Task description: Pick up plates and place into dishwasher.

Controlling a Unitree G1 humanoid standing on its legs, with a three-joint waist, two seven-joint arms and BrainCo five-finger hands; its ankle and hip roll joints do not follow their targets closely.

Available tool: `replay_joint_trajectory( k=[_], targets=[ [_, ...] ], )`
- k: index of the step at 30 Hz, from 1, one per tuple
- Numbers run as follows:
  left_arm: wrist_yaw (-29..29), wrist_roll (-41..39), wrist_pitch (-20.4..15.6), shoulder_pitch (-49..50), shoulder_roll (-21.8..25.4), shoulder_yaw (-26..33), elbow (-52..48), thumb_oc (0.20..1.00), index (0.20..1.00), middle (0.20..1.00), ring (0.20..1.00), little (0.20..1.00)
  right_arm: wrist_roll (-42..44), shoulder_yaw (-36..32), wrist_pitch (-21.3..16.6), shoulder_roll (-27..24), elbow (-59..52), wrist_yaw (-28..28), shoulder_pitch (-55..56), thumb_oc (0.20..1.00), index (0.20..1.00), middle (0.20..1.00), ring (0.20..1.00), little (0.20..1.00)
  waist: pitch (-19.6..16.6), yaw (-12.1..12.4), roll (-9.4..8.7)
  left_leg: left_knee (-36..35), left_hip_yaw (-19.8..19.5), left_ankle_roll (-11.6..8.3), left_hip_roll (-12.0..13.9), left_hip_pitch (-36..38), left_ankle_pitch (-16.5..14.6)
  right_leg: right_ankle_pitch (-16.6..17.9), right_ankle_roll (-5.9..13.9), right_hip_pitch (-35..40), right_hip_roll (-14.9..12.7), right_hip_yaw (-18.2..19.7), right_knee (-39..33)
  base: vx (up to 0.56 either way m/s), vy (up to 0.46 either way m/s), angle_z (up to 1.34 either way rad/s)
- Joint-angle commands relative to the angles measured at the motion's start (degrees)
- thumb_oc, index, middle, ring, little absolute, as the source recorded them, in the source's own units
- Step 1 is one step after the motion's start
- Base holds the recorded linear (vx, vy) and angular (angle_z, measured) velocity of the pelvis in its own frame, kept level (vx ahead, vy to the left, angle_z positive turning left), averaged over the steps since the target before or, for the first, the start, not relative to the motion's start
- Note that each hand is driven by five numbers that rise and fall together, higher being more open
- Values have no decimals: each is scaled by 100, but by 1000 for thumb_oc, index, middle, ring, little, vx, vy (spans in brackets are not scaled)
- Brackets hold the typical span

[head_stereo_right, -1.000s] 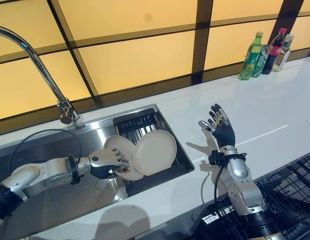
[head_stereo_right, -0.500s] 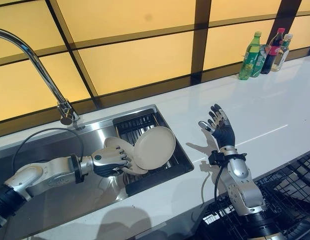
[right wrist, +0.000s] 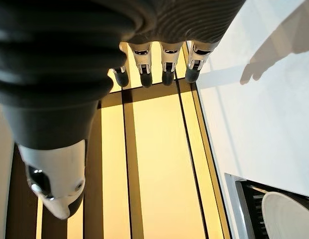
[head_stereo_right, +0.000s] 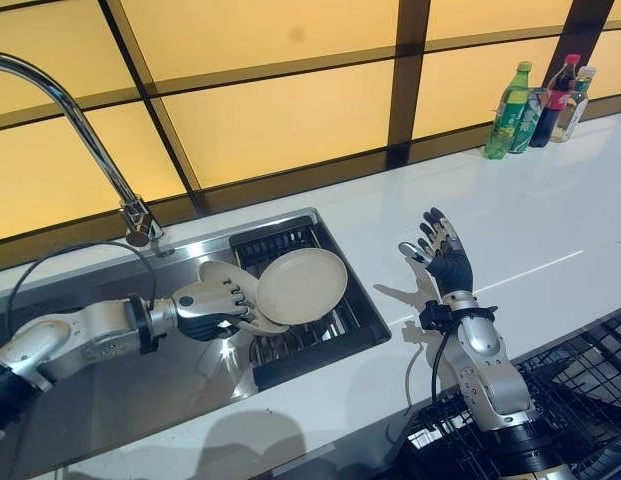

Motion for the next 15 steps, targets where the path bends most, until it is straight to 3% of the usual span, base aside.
replay_joint_trajectory(
  k=[1,10,15],
  targets=[
    [-704,-563,-57,-665,581,169,-28,200,200,200,200,200,151,-43,-206,-184,-227,4,-482,1000,1000,1000,1000,1000,-2,226,-127,47,7,99,83,244,-332,247,424,-105,-369,-331,69,-4,-5,5],
    [-2703,-1428,21,-1524,861,-449,-544,200,200,200,200,200,238,88,-205,-281,-279,-120,-603,1000,1000,1000,1000,1000,-17,221,-79,47,-58,86,73,228,-333,235,430,-93,-368,-378,68,-9,-8,3],
    [-3531,-1861,268,-1731,895,-779,-855,200,200,200,200,200,255,151,-281,-285,-293,-213,-589,1000,1000,1000,1000,1000,1,200,-56,47,-76,81,69,226,-335,227,433,-93,-357,-357,68,-3,-7,0]
  ],
)
